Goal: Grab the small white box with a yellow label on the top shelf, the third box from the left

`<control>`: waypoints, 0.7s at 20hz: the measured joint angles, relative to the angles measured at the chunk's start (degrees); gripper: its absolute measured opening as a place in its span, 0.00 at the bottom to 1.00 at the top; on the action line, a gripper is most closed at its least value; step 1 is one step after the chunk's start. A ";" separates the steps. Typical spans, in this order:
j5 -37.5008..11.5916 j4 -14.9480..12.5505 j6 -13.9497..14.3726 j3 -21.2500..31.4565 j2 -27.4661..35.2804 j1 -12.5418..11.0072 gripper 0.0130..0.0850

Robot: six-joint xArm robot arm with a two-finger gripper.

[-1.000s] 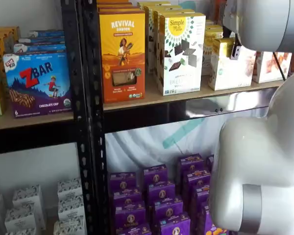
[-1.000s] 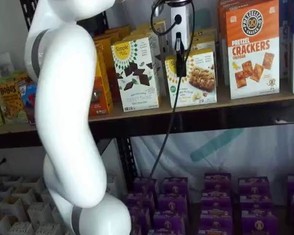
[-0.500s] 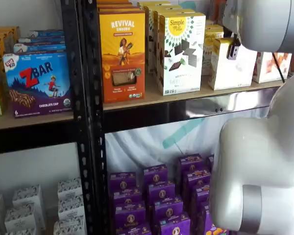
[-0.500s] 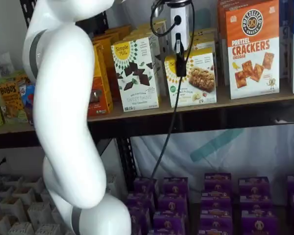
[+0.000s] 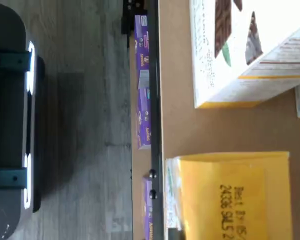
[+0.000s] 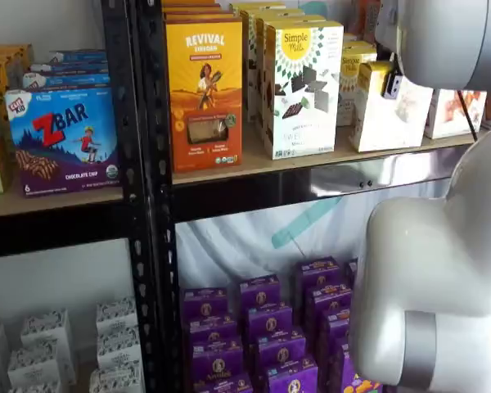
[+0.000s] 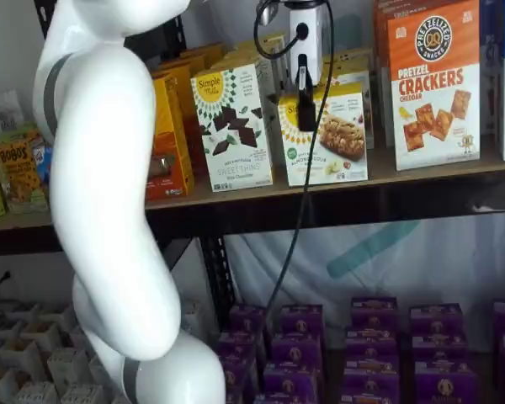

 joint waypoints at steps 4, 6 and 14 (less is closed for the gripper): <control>4.10 1.72 -0.39 -1.17 -0.57 -1.22 0.28; 5.94 1.36 -0.50 -0.46 -2.42 -1.47 0.28; 6.72 -1.19 -0.10 7.52 -11.59 -0.57 0.28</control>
